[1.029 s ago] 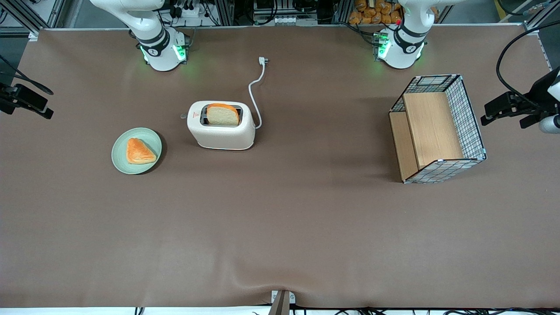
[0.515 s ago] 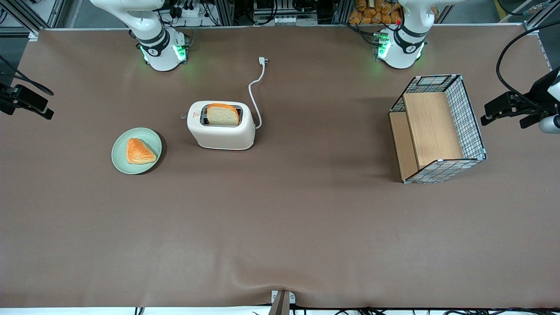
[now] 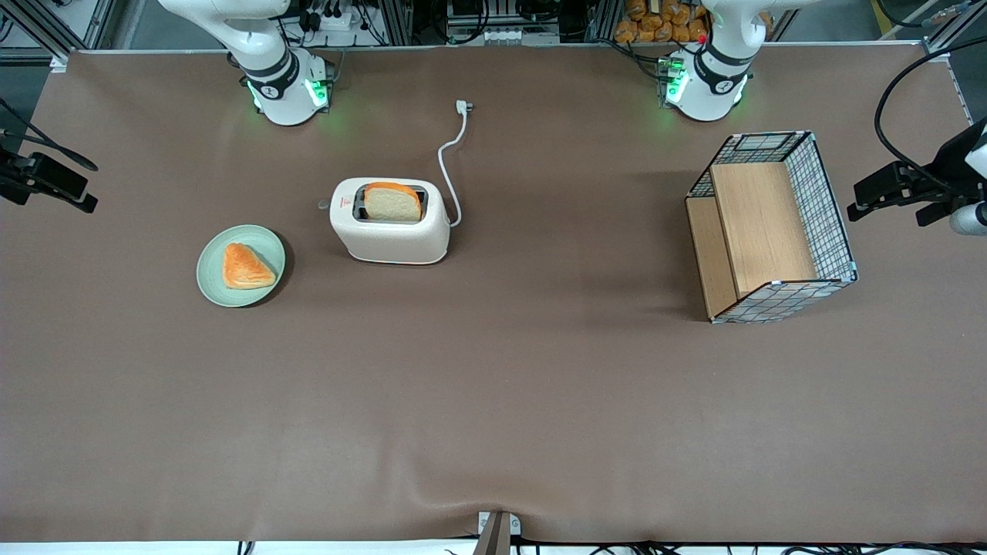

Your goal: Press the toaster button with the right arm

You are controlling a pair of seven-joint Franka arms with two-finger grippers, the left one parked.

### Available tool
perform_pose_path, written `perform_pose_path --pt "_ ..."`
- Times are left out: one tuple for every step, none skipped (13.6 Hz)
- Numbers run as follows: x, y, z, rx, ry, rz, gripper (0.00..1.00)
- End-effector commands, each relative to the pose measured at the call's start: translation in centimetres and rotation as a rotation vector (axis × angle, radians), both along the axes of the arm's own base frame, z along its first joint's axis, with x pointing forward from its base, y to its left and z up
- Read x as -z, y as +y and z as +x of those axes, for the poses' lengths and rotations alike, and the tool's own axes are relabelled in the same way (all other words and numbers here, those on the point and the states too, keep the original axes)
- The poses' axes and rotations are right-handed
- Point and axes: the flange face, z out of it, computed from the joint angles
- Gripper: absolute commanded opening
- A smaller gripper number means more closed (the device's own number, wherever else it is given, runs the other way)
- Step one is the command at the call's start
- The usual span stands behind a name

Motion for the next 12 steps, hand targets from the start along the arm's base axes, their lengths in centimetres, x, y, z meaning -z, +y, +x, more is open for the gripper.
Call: perform_pose_path --pt "-0.52 0.04 0.22 -0.002 0.000 -0.018 1.00" --pt "-0.59 0.04 0.22 -0.003 -0.001 -0.019 1.00" --pt "-0.52 0.02 0.22 -0.003 0.000 -0.020 1.00" --pt "-0.52 -0.05 0.21 -0.003 0.000 -0.018 1.00" --pt "-0.52 -0.06 0.21 -0.009 0.000 -0.020 1.00" --pt "-0.52 -0.06 0.21 -0.026 0.000 -0.020 1.00" --pt "-0.58 -0.06 0.20 -0.038 0.000 -0.020 1.00" --pt "-0.51 -0.08 0.20 -0.050 0.002 -0.022 1.00" --pt "-0.51 -0.08 0.20 -0.054 0.002 -0.022 1.00" --pt "-0.51 -0.16 0.19 -0.052 0.002 -0.022 1.00" --pt "-0.51 -0.08 0.20 -0.054 0.002 -0.022 1.00" --pt "-0.51 -0.08 0.20 -0.052 0.002 -0.022 1.00"
